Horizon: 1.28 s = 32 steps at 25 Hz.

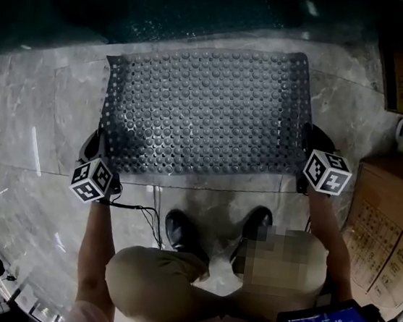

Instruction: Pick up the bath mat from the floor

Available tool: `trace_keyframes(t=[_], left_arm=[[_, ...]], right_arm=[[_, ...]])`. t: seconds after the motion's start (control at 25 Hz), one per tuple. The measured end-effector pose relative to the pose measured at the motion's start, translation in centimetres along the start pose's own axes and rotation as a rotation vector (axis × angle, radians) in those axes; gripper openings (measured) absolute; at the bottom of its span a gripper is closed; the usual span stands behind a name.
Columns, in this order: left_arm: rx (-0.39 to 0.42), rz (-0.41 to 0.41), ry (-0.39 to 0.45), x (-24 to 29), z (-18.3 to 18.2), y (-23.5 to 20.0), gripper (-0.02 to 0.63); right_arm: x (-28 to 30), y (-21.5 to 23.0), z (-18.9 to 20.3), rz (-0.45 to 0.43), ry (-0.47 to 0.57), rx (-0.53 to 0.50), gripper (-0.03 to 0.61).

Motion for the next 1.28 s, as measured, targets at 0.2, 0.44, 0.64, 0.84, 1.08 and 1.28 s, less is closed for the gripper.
trace_keyframes(t=[0.2,0.44,0.64,0.84,1.08,1.28], left_arm=[[-0.003,0.010,-0.010,-0.3,0.5,1.1,0.040],[-0.013,0.032,-0.001,-1.9,-0.5,2.1,0.040],[-0.023,0.048,0.014,-2.9,-1.2,3.4,0.040],[-0.030,0.068,0.016,-3.6,-1.5,4.7,0.040],[-0.037,0.088,0.006,-4.8,-2.3,5.5,0.040],[-0.031,0.110,-0.015,-5.5,-3.4,6.5,0.040]], right_arm=[[-0.2,-0.3,0.1,-0.006,0.005,-0.002,0.031],[-1.7,-1.5,-1.0,-0.010,0.021,-0.021,0.029],[-2.7,-2.3,-1.9,-0.016,0.043,-0.022,0.029],[-3.4,-3.1,-2.3,-0.025,0.053,-0.027,0.029],[-4.2,-4.3,-3.3,-0.032,0.059,-0.030,0.029],[-5.1,-5.4,-4.5,-0.048,0.054,-0.045,0.029]])
Point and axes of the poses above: the fingertips, and each gripper's own axes: x forward along the fingers, y to its right, z out of its underside, the point moved 7 cm from there along -x, backward along the fingers, and after that the axes turned 6 degrees about -x, right-handed, at the moved point
